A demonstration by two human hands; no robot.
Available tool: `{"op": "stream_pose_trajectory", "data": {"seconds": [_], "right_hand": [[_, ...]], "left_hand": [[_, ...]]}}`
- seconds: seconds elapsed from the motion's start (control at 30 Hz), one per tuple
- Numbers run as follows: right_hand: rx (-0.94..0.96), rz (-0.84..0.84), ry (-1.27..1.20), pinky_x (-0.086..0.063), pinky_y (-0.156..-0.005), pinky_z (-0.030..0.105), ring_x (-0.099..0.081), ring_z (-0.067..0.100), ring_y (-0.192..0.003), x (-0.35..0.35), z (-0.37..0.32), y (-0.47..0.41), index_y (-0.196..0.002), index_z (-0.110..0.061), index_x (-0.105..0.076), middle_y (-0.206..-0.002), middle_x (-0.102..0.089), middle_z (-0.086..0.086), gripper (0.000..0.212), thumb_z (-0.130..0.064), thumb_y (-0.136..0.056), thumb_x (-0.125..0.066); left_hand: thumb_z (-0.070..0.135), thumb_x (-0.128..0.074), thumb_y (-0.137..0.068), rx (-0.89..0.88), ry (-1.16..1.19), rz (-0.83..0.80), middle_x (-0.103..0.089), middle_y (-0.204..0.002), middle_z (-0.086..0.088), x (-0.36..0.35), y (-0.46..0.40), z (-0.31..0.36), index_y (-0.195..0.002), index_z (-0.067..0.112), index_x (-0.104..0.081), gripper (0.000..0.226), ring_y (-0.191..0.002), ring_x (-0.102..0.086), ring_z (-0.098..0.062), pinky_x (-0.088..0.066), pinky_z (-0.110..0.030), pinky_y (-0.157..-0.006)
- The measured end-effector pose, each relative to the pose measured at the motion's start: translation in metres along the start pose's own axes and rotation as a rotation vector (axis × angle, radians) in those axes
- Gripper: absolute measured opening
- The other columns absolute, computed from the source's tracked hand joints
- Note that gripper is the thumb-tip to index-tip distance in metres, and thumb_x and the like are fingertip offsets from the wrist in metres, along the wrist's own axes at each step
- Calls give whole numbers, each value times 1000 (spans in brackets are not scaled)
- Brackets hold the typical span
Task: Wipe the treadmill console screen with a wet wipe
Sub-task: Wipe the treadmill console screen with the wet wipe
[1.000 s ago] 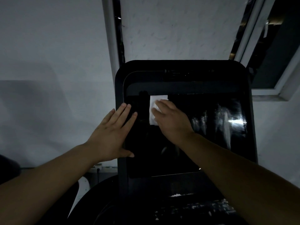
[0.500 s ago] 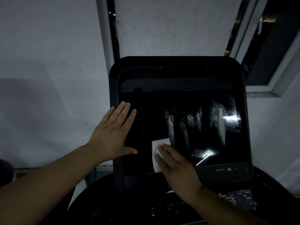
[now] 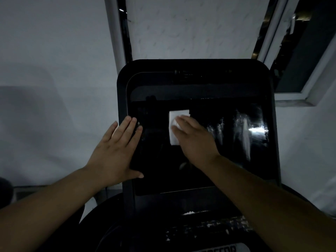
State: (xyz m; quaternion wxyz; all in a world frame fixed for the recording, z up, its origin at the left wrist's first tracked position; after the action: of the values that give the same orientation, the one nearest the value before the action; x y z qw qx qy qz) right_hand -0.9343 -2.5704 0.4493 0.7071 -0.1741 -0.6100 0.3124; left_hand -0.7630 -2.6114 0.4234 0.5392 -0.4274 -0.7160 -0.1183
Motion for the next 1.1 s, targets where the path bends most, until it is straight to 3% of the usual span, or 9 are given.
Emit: {"op": "stream_pose_trajectory", "data": {"seconds": [0.17, 0.33, 0.47, 0.73, 1.1], "right_hand": [[-21, 2, -11, -59, -87, 44, -55, 34, -128, 5, 14, -25, -113, -7, -70, -132, -63, 15, 36, -2, -77, -66], [-34, 38, 0, -59, -85, 43, -56, 32, -127, 10, 4, -7, -112, -5, -70, -130, -65, 14, 37, -9, -85, -46], [-5, 21, -16, -56, -90, 43, -53, 30, -132, 0, -10, 40, -119, -8, -68, -135, -61, 12, 34, -11, -87, -54], [15, 17, -73, -54, -96, 43, -49, 30, -137, -11, -25, 106, -122, -6, -68, -140, -59, 13, 33, -8, -91, -56], [-11, 76, 38, -58, -88, 41, -54, 30, -130, 8, 18, 19, -115, -8, -69, -133, -63, 12, 30, -11, -88, -56]], "left_hand": [[93, -39, -62, 12, 24, 16, -10, -168, -22, 5, -11, 18, -160, 3, -16, 135, -158, -2, -32, -12, -57, -125], [94, -46, -64, 42, 66, 3, 3, -170, -18, 10, -25, 31, -161, 6, -1, 138, -157, 9, -29, -2, -54, -126], [91, -48, -69, 66, 97, 21, 16, -168, -16, 19, -41, 45, -160, 7, 11, 137, -155, 21, -28, 9, -53, -124], [91, -46, -72, 64, 99, 6, 21, -167, -18, 18, -56, 62, -158, 6, 16, 136, -154, 23, -30, 12, -54, -123], [89, -50, -73, 91, 65, -42, 24, -166, -19, 19, -57, 63, -156, 6, 21, 137, -153, 25, -31, 16, -55, -122]]}}
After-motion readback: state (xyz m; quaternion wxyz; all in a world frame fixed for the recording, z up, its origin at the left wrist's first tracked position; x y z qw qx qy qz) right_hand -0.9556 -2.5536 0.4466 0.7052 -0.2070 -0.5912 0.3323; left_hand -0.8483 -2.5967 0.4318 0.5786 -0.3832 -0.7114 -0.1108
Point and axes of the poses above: each hand's wrist, its own y-axis away from the middle knuckle, its own x-axis out of the back of the hand, z = x × y, the point moved 10 cm from there along -y, towards the middle knuckle
